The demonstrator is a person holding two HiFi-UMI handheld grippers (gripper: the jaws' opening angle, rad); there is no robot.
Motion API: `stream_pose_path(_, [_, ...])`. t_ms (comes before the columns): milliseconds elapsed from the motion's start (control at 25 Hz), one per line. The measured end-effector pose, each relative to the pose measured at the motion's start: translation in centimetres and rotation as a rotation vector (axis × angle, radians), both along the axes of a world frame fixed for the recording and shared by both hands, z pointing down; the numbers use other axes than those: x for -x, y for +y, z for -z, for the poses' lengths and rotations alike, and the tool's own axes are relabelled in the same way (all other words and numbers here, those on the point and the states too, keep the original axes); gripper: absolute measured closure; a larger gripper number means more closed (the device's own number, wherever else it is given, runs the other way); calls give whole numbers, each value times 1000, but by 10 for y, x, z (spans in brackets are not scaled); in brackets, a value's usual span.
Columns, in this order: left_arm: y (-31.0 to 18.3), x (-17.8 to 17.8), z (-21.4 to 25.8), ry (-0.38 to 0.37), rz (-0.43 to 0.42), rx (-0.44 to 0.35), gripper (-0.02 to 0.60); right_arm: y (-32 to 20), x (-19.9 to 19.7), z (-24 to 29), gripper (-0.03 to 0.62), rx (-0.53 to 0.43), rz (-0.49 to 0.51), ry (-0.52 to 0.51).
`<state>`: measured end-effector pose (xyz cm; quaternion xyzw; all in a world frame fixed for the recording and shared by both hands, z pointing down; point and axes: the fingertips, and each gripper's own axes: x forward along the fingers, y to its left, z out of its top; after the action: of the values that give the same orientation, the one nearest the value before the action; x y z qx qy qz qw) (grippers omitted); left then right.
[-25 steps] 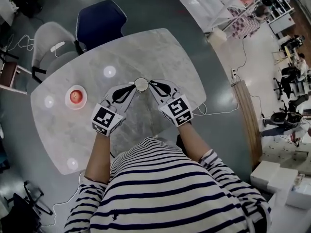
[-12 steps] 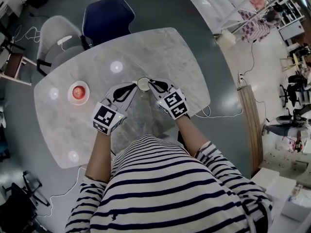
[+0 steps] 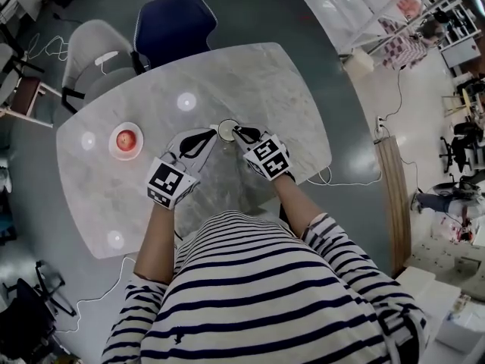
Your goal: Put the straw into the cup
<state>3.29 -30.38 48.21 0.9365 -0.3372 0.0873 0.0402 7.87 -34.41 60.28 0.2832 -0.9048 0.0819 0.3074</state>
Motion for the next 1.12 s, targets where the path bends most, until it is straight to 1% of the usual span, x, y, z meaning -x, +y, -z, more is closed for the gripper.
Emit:
stream_pose_path(240, [2, 1, -1, -4, -6, 4, 572, 3, 1, -11, 569, 26, -1, 17])
stream_pose_path(480, [5, 1, 1, -5, -11, 3, 572, 6, 1, -13, 569, 23, 0, 36])
stream_pose_path(800, [5, -1, 1, 2, -14, -4, 572, 3, 1, -11, 565, 26, -14, 16])
stream_pose_path(840, [6, -1, 1, 2, -15, -4, 572, 4, 1, -12, 547, 32, -15, 15])
stream_pose_path(880, [6, -1, 1, 2, -15, -4, 572, 4, 1, -12, 506, 38, -16, 14])
stream_pose_path(920, [6, -1, 2, 2, -16, -4, 572, 4, 1, -11, 486, 43, -15, 14])
stream_pose_path(1120, [6, -2, 4, 6, -17, -7, 572, 5, 3, -3, 462, 38, -6, -4])
